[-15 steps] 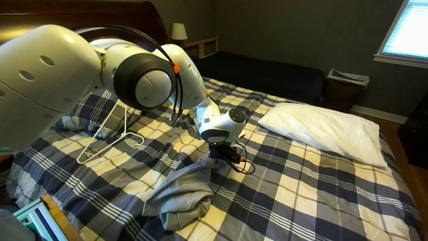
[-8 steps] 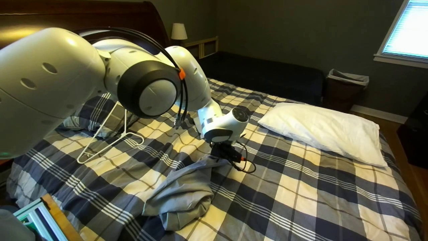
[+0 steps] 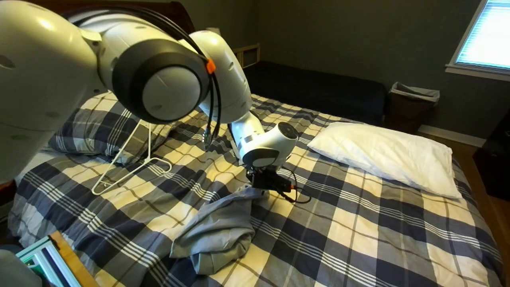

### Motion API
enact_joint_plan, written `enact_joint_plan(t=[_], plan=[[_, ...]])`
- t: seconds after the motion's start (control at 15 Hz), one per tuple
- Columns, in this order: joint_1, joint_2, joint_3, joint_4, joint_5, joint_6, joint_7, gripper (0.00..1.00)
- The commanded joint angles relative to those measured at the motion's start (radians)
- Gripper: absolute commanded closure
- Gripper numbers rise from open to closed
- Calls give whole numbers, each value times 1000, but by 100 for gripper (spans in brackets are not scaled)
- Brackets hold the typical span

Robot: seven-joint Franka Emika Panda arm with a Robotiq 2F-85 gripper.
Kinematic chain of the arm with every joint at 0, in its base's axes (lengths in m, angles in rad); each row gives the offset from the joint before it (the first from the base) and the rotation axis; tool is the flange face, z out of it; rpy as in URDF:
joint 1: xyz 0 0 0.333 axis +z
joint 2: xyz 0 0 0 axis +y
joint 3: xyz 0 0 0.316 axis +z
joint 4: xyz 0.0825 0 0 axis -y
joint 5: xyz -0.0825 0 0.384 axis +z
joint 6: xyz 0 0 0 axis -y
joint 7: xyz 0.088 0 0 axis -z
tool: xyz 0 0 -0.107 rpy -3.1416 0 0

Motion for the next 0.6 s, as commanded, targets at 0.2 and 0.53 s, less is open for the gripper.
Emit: enact_joint_plan(t=[0.2,0.53], plan=[[-90,-358,54,-400,33,60,-234,99],[-83,-622,40,-668,127,135,-342,99]])
